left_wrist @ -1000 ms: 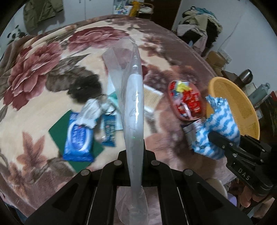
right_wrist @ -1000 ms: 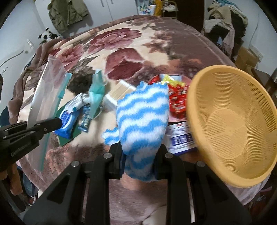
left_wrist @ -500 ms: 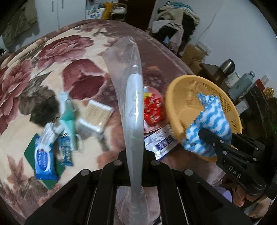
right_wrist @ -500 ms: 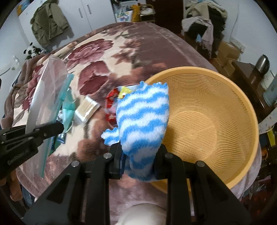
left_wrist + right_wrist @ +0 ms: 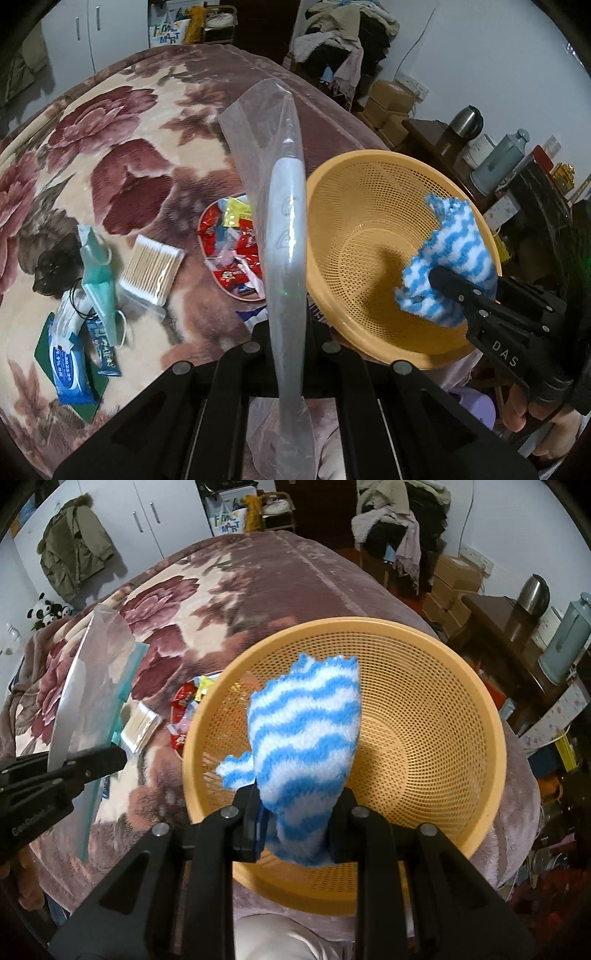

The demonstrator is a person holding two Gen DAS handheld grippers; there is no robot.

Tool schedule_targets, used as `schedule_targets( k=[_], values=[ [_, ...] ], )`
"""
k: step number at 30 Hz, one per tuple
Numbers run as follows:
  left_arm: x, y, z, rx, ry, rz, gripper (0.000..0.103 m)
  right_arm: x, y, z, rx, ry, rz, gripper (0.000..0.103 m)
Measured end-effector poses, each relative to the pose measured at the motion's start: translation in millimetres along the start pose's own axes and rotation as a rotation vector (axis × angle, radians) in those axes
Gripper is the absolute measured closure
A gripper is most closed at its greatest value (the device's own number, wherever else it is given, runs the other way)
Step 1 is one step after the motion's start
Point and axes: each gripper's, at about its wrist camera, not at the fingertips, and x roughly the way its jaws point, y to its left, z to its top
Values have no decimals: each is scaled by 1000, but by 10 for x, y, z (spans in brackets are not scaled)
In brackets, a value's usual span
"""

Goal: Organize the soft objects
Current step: 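Carry the zip bag and striped cloth over the orange basket with both tools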

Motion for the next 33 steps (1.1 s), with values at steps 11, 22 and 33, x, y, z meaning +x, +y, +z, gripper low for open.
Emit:
schedule_targets(
  k=[11,22,33],
  values=[
    [104,-251,82,41,11,-11,101,-4,-253,40,24,-4,-11,79],
    [221,-551,269,65,21,-53,101,-8,-483,123,50,-3,-32,78],
    [469,-851,414,85,58,-84,101,37,-626,171,75,8,-37,78]
  ],
)
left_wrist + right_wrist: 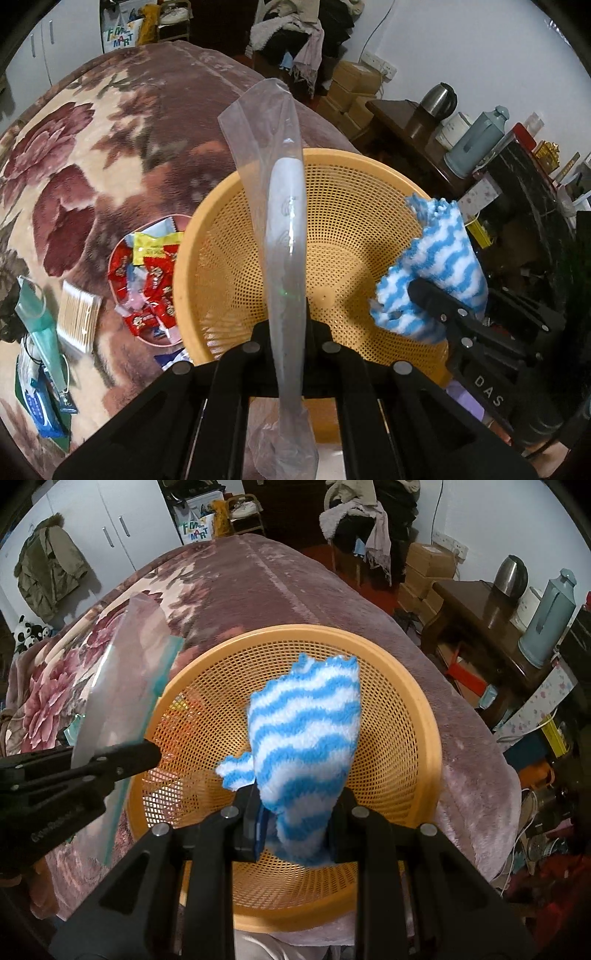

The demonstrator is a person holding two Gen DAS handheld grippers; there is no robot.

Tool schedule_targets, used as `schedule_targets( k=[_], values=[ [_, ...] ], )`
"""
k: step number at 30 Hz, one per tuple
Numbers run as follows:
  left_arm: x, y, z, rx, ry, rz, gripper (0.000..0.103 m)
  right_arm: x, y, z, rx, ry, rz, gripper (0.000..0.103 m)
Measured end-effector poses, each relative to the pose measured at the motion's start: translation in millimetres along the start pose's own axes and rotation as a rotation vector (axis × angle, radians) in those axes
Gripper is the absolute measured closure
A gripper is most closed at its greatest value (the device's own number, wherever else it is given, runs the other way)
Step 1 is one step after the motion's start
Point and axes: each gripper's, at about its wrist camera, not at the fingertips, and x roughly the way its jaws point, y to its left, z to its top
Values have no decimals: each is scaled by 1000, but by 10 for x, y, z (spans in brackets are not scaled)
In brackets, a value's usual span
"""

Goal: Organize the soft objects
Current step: 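Carry the zip bag and striped cloth over the orange basket with both tools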

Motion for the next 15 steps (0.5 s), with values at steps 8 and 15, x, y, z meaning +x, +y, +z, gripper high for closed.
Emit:
schedule_targets(
  k=[8,15],
  values=[
    [222,-46,51,-4,35,-1,101,68,-113,29,18,14,3,78],
    [385,-46,77,-19,64,-15,101,130,-153,35,35,26,5,78]
  ],
)
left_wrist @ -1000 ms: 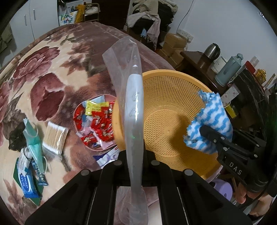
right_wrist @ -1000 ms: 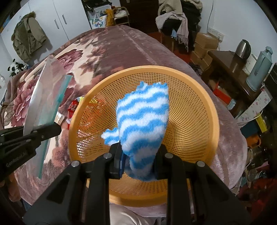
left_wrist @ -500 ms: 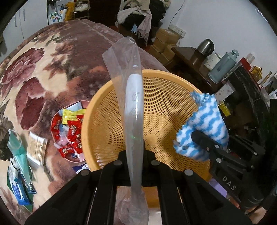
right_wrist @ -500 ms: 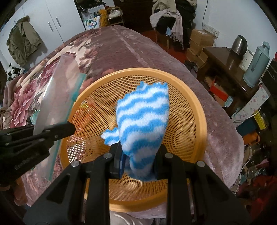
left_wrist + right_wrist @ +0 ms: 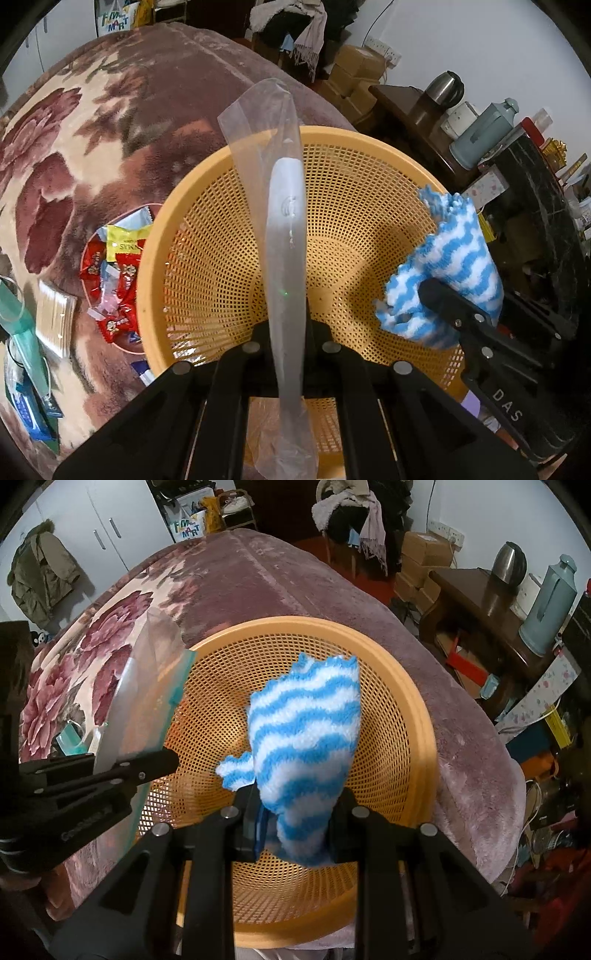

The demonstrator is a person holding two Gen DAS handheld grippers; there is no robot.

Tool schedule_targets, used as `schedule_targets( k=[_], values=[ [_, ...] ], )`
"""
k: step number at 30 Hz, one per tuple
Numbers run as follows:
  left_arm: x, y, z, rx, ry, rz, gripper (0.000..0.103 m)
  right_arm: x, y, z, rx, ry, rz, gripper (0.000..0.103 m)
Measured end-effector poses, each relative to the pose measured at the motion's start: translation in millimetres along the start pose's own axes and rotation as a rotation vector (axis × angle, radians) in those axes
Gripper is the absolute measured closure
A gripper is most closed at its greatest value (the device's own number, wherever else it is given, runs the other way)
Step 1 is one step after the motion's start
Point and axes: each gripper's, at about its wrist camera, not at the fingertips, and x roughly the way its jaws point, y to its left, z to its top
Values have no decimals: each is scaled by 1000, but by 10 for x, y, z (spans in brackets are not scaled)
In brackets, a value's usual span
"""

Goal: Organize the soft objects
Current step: 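Carry the zip bag and striped cloth over the orange basket with both tools, then open both tools to drop the zip bag and cloth into the basket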

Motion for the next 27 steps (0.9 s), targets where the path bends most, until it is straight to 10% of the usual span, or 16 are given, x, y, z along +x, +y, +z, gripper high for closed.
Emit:
schedule_targets(
  k=[13,14,16,19,27],
  values=[
    [147,-14,93,-20,12,-18,96,55,-70,59,34,6,13,76],
    [145,-6,94,-24,12,-18,92,52,-81,58,42,3,27,75],
    [124,17,87,-34,7,-18,48,79,-99,58,54,20,44,58],
    [51,65,82,-46,-35,40,23,76,-135,47,80,13,32,38],
    [-65,166,58,-57,-50,71,2,-46,-156,52,88,-15,24,21]
  ],
)
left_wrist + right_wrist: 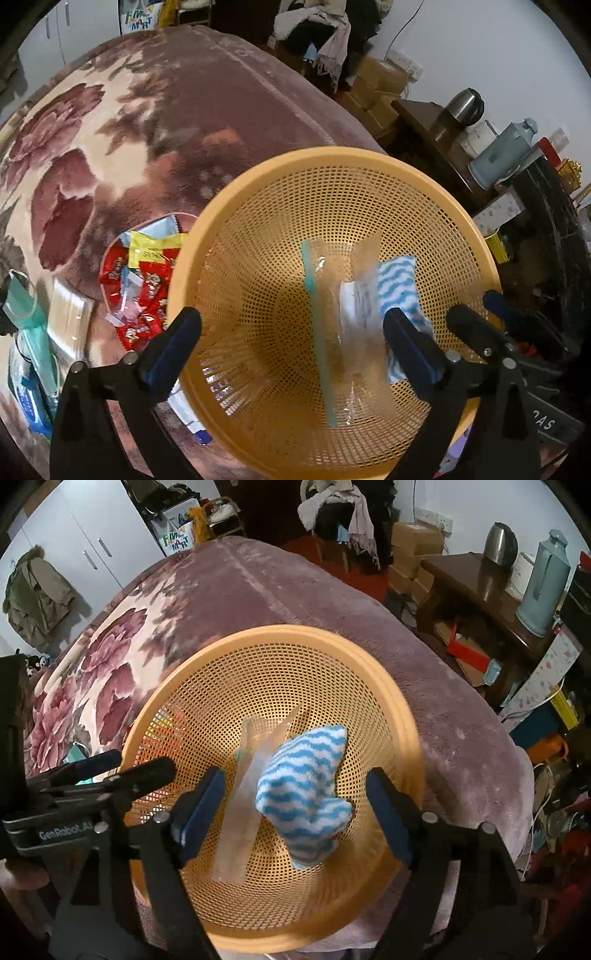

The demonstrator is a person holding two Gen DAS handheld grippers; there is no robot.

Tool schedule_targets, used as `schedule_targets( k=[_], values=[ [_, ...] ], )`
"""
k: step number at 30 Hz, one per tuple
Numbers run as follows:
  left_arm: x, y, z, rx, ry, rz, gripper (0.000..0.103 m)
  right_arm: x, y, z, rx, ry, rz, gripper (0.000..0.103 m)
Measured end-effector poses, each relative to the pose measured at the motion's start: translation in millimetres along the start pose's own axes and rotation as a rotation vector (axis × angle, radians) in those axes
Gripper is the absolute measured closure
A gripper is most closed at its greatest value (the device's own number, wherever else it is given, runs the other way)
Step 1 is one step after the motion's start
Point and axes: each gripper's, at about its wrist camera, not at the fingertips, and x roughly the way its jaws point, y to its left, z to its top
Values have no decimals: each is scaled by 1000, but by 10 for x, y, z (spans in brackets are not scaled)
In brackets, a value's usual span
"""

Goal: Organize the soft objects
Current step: 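Open both tools to drop the zip bag and cloth into the basket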

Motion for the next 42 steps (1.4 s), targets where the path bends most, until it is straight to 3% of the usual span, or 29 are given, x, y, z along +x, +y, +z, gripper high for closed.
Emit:
schedule_targets(
  k=[2,4,6,21,42],
  values=[
    [-49,17,-20,4,-13,15,1,-9,-3,4,0,-5,-4,17],
    [-94,23,-34,7,-24,29,1,-23,7,-6,0,-12,-10,3],
    [-143,38,-40,14,-33,53,1,-32,26,-18,-8,-18,-18,0],
    [-382,211,-176,9,-71,113,1,-94,187,-126,-39,10,-117,0],
    [-599,820,-430,-77,-86,116,1,-93,854,-265,-146,21,-101,0]
  ],
)
